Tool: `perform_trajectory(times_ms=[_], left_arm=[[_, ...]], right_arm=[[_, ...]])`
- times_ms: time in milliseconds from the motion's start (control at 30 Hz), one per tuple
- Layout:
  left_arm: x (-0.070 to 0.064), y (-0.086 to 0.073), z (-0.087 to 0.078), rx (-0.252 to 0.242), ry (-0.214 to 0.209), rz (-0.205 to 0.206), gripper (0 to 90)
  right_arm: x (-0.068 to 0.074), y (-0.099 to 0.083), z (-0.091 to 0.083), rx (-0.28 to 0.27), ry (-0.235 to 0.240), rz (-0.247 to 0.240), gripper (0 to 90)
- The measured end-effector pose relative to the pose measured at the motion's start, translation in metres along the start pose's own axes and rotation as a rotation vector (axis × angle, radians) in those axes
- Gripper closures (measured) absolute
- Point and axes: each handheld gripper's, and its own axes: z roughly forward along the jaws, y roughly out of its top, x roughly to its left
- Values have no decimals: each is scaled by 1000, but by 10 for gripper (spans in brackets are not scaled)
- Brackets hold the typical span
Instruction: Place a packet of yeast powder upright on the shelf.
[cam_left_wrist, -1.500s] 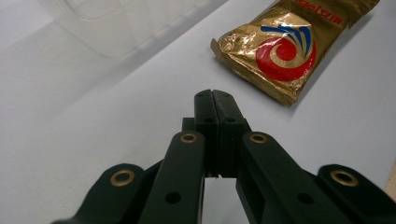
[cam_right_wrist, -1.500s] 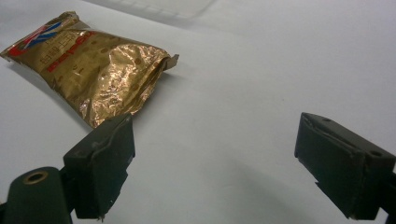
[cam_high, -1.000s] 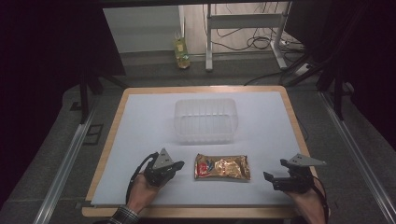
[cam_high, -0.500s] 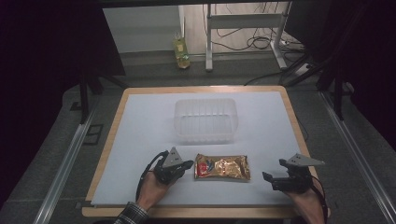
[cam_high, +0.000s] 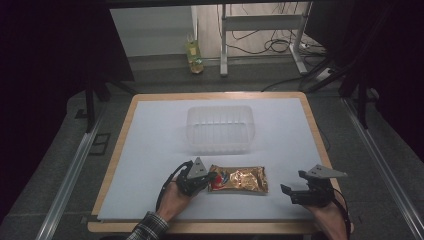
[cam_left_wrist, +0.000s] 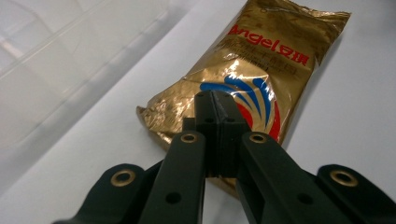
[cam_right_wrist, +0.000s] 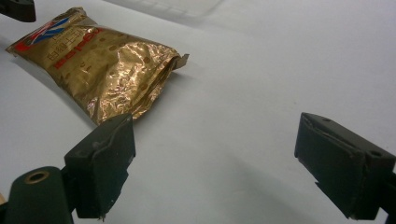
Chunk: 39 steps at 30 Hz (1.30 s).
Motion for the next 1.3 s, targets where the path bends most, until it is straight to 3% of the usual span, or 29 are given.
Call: perform_trajectory(times_ms=[167,633,867,1100,1233,1300], left_arm=[[-5,0,10,12,-7,20,896],[-4,-4,9,43,17,39,897],[0,-13,13,101,52,36,898],[2,-15,14,103,42,16,898],[1,-14,14,105,43,15,898],[2,-14,14,106,40,7,898]], right_arm=[[1,0,1,3,0,-2,126],[2,1,0,3,10,-2,132],[4,2,1,6,27,9,146],[4,4,3,5,53,54,163],[4,6,5,12,84,97,177],[4,8,7,31,123,129,202]])
